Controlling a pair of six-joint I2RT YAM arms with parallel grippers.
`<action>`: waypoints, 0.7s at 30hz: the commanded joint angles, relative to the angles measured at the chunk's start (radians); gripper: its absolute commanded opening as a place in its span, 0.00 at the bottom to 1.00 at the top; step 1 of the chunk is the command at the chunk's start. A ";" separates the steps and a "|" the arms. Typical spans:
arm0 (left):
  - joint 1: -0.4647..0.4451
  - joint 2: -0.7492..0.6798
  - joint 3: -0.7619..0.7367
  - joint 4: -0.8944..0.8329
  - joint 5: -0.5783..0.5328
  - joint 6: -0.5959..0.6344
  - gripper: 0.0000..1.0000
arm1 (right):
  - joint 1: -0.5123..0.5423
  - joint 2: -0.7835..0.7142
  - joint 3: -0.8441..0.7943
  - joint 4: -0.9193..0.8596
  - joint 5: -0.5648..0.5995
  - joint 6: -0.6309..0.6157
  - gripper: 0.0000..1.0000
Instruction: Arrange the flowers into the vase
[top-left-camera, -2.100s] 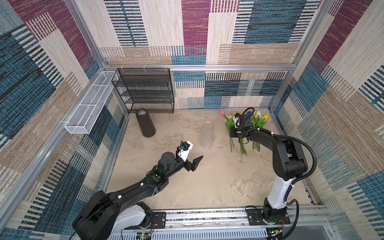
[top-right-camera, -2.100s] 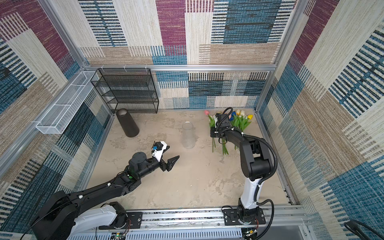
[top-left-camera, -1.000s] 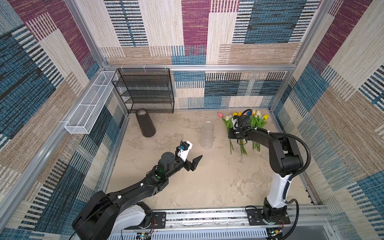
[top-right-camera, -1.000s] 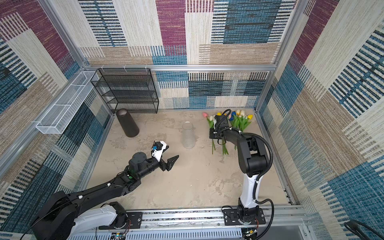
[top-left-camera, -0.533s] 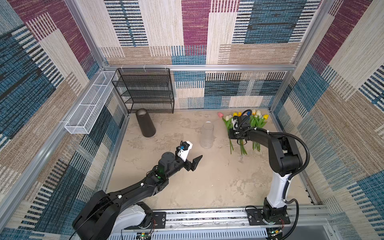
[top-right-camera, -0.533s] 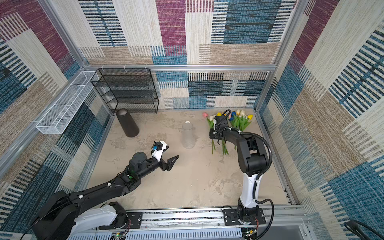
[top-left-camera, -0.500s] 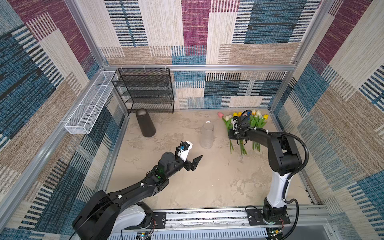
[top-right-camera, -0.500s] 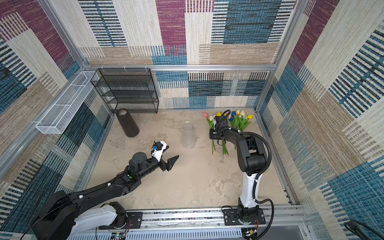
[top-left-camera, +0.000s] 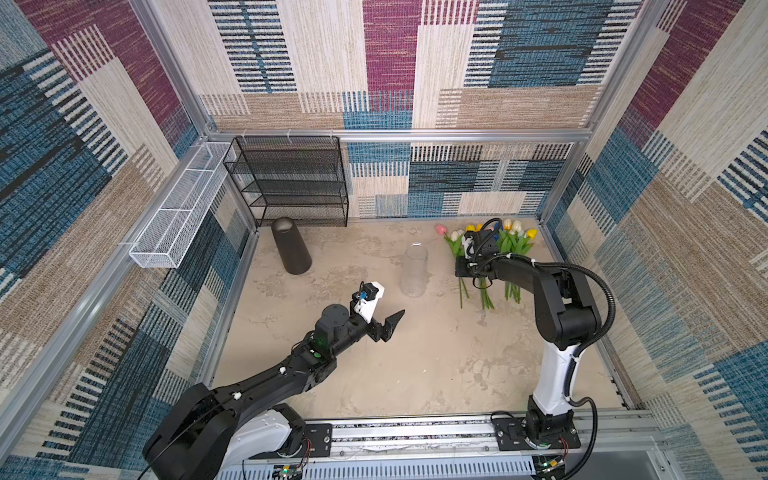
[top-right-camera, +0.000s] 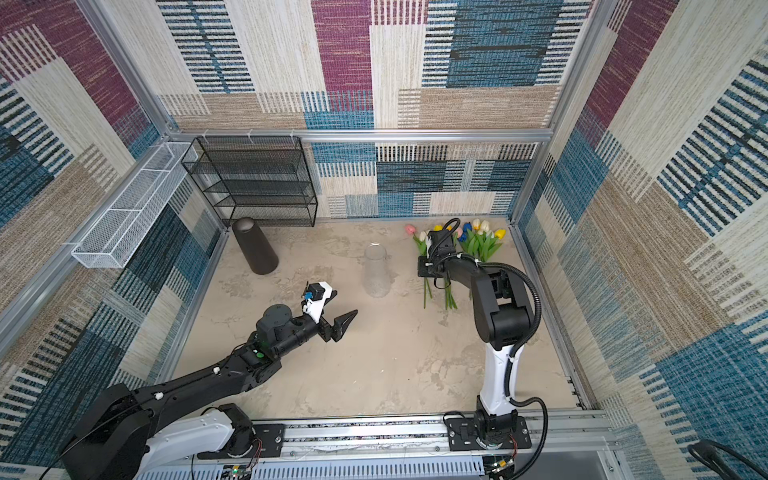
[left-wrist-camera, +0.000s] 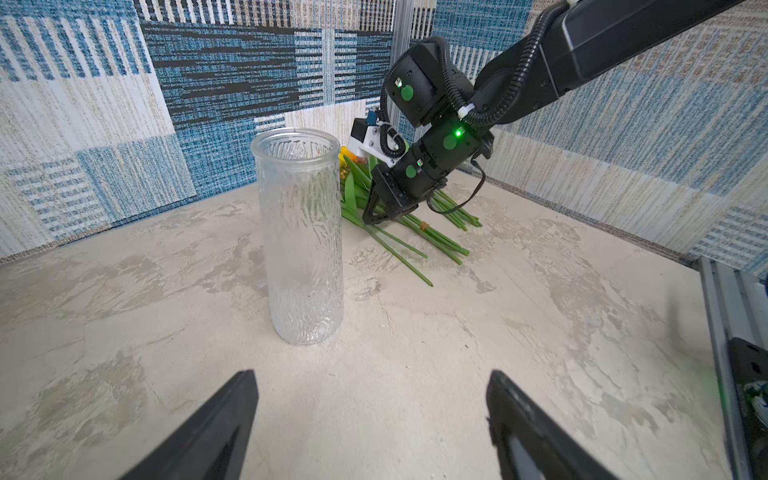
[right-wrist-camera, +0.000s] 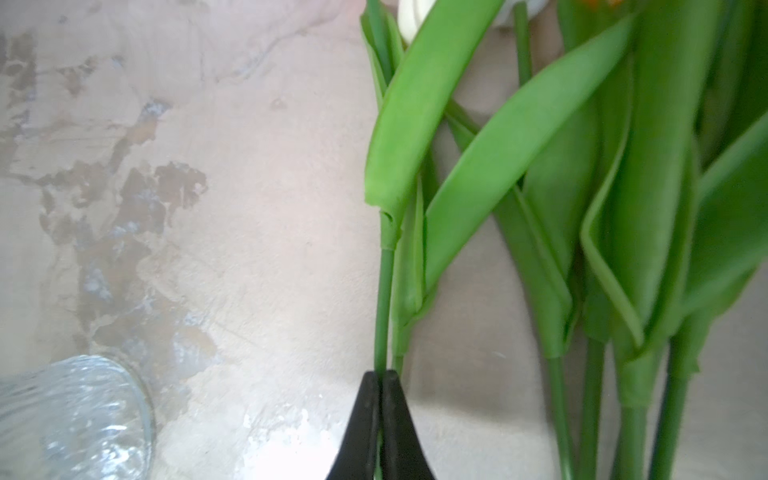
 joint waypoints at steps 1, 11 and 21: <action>0.001 0.000 0.000 0.018 -0.005 0.011 0.89 | -0.002 -0.036 -0.010 0.004 0.008 0.013 0.01; 0.001 -0.028 0.000 0.009 -0.017 0.022 0.89 | -0.002 -0.152 -0.078 0.074 -0.040 0.032 0.00; 0.001 -0.060 0.006 0.047 -0.024 0.023 0.89 | -0.002 -0.448 -0.264 0.346 -0.243 0.024 0.00</action>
